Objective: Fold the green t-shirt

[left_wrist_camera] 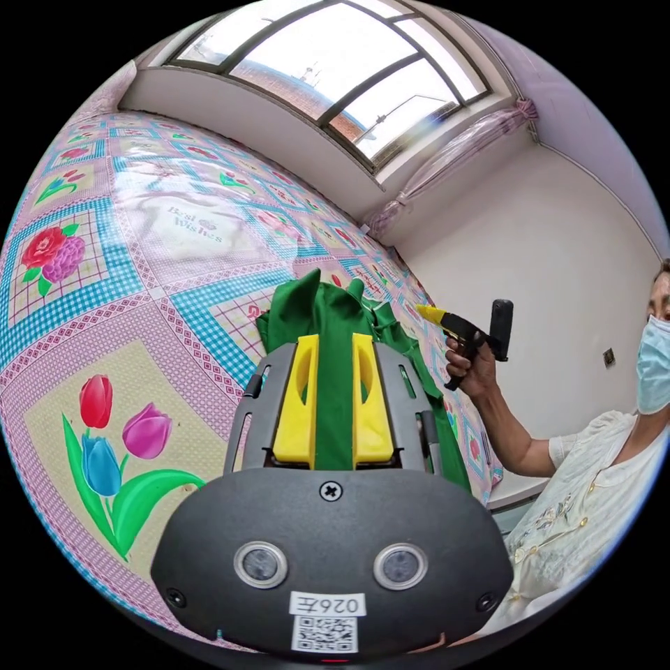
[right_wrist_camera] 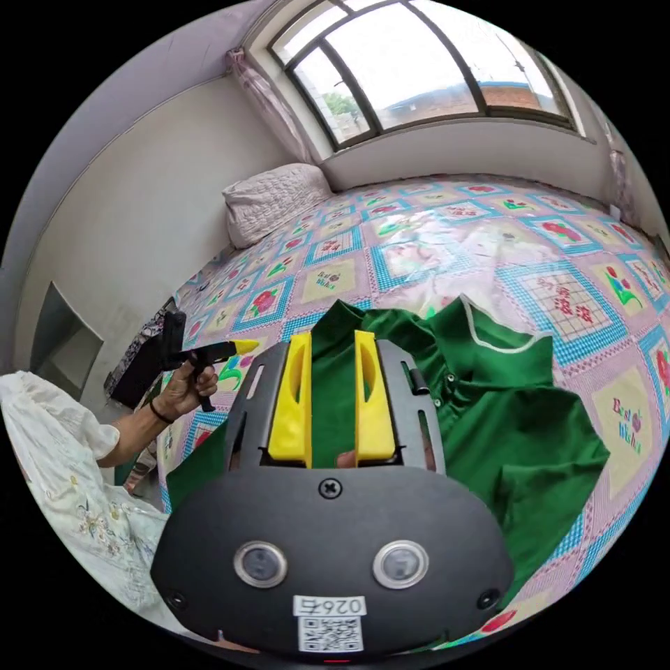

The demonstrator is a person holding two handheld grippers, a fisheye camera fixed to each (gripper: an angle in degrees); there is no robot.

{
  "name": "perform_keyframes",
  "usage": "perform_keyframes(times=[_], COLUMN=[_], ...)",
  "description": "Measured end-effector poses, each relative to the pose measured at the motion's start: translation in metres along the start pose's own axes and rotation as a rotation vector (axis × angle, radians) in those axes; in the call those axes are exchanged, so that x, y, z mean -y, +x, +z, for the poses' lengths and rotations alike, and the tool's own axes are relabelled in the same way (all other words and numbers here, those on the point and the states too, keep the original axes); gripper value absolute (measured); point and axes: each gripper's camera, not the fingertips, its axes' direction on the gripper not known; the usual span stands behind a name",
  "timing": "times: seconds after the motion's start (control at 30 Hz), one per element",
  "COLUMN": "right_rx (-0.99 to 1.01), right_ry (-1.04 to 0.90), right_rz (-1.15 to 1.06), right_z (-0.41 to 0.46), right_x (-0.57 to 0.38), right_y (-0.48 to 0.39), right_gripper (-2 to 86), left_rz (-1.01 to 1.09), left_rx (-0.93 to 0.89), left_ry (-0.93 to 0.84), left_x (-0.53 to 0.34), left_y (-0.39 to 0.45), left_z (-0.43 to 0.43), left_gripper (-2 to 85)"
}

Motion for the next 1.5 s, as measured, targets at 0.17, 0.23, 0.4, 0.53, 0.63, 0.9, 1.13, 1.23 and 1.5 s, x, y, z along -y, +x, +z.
perform_keyframes(times=[0.17,0.23,0.4,0.53,0.63,0.9,1.13,1.23,1.5], right_rx=[-0.006,-0.036,-0.055,0.029,0.069,0.031,-0.004,-0.035,-0.082], right_ry=[-0.141,-0.228,-0.287,-0.144,-0.041,0.080,0.058,0.044,0.028], right_rz=[-0.031,-0.023,-0.052,0.005,0.084,0.221,0.270,0.269,0.265], right_z=[0.082,0.119,0.140,0.087,0.037,-0.054,-0.079,-0.082,-0.085], right_x=[0.074,0.096,0.097,0.074,0.046,-0.041,-0.090,-0.098,-0.102], right_y=[0.009,0.019,0.030,0.051,0.074,0.106,0.105,0.101,0.097], right_gripper=[9.8,9.5,5.2,4.7,4.6,2.1,-0.3,-0.9,-0.9], left_rz=[0.015,0.012,-0.031,0.000,0.085,0.334,0.402,0.416,0.431], left_rx=[0.092,0.112,0.077,0.101,0.186,0.443,0.381,0.363,0.295], left_ry=[-0.077,-0.099,-0.162,-0.198,-0.267,-0.444,-0.522,-0.535,-0.589], left_x=[0.023,0.032,0.051,0.070,0.082,0.096,0.106,0.112,0.119], left_y=[-0.011,-0.017,-0.029,-0.028,-0.017,0.009,0.022,0.028,0.035], left_z=[0.020,0.030,0.052,0.063,0.074,0.100,0.120,0.125,0.137], left_gripper=[7.8,8.6,13.1,13.7,13.0,6.4,8.7,9.4,8.9])
